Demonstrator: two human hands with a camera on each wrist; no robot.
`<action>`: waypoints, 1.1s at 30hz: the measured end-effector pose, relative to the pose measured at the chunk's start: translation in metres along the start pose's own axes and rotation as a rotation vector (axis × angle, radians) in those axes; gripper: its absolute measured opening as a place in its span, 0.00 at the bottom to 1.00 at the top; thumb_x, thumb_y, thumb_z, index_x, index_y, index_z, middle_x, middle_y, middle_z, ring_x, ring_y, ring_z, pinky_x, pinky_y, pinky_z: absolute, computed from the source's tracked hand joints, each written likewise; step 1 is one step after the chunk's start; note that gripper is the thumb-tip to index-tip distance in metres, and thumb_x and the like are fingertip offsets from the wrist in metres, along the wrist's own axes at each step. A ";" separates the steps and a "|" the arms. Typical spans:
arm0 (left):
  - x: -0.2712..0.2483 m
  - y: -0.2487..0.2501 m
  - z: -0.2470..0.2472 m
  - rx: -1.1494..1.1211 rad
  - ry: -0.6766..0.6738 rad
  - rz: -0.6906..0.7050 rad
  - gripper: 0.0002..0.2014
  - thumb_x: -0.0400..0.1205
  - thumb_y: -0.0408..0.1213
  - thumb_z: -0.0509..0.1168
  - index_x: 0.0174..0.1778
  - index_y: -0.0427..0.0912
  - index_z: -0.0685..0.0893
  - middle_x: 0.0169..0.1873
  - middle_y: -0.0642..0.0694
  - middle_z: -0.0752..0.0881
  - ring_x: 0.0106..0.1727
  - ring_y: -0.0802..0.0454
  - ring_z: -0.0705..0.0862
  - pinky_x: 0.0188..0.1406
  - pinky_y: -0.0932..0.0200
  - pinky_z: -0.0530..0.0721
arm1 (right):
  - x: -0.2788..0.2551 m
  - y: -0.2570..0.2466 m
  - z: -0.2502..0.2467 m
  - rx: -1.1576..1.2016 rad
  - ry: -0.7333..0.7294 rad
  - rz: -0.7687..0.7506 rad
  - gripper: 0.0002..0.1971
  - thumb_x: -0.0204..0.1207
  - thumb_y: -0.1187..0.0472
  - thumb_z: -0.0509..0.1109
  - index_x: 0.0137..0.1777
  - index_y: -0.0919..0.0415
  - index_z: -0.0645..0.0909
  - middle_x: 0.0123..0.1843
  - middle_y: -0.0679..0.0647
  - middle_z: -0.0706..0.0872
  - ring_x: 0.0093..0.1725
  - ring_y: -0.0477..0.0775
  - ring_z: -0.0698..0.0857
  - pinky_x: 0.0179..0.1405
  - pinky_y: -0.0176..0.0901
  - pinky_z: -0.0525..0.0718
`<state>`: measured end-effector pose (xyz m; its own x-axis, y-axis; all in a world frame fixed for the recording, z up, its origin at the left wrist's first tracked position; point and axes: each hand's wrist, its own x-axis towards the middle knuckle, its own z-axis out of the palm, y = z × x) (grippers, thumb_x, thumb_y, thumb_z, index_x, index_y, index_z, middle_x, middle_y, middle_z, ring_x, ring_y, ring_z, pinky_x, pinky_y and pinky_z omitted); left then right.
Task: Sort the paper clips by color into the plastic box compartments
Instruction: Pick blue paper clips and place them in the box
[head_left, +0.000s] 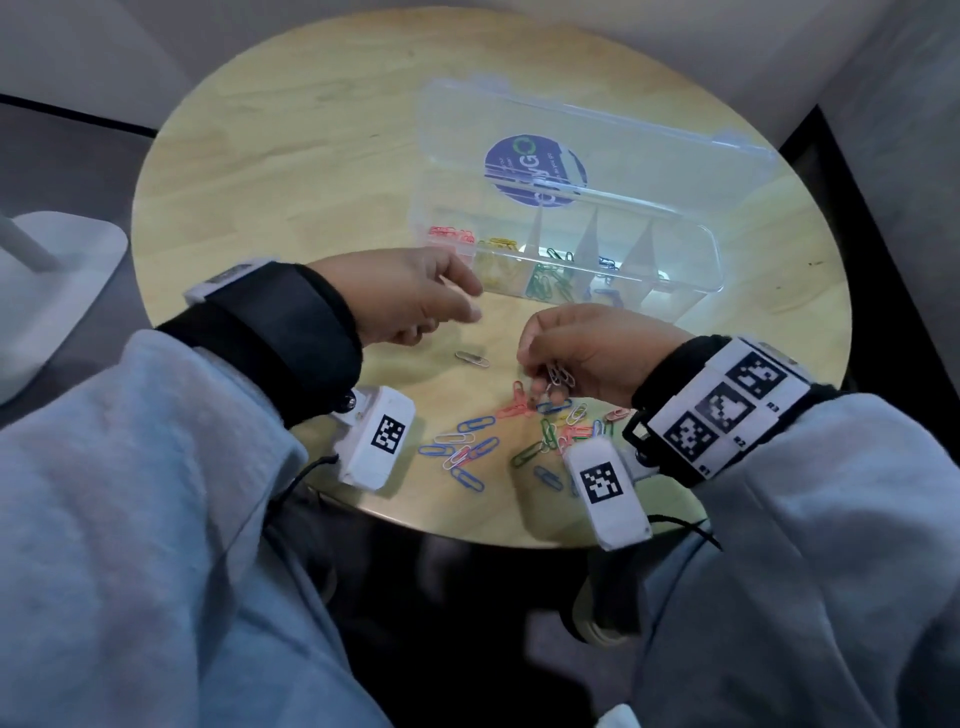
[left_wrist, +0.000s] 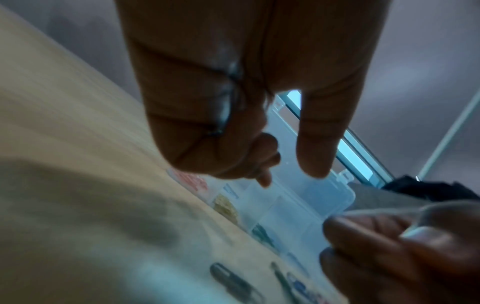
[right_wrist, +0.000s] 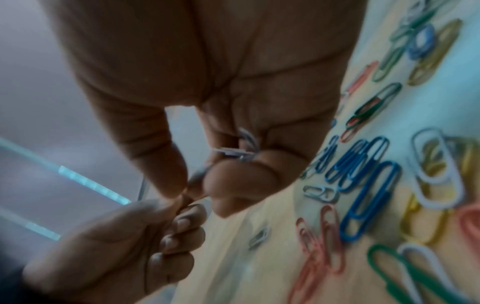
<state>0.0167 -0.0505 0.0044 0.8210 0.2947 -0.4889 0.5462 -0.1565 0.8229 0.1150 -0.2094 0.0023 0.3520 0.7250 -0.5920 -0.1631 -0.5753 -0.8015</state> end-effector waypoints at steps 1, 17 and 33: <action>0.002 -0.002 0.001 0.135 -0.037 -0.008 0.06 0.79 0.33 0.67 0.48 0.50 0.80 0.30 0.49 0.71 0.28 0.53 0.68 0.24 0.65 0.68 | -0.001 0.001 0.001 -0.145 -0.039 -0.014 0.11 0.76 0.73 0.64 0.33 0.62 0.73 0.25 0.56 0.77 0.21 0.49 0.76 0.16 0.33 0.74; 0.005 -0.003 0.018 0.908 0.005 0.029 0.06 0.72 0.37 0.72 0.41 0.52 0.83 0.26 0.54 0.75 0.30 0.54 0.74 0.29 0.61 0.68 | -0.012 0.003 0.056 -1.248 -0.057 -0.197 0.15 0.73 0.53 0.71 0.60 0.47 0.79 0.30 0.44 0.67 0.35 0.49 0.70 0.24 0.36 0.61; 0.000 -0.010 0.004 0.803 -0.030 -0.099 0.04 0.72 0.39 0.72 0.33 0.46 0.83 0.30 0.52 0.82 0.38 0.51 0.78 0.44 0.59 0.75 | -0.007 0.009 0.050 -1.179 -0.105 -0.098 0.05 0.74 0.55 0.71 0.39 0.51 0.78 0.28 0.45 0.75 0.28 0.43 0.73 0.23 0.36 0.67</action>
<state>0.0125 -0.0523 -0.0046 0.7606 0.3190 -0.5654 0.5597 -0.7636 0.3220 0.0655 -0.2006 -0.0048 0.2297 0.7815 -0.5801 0.8290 -0.4693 -0.3040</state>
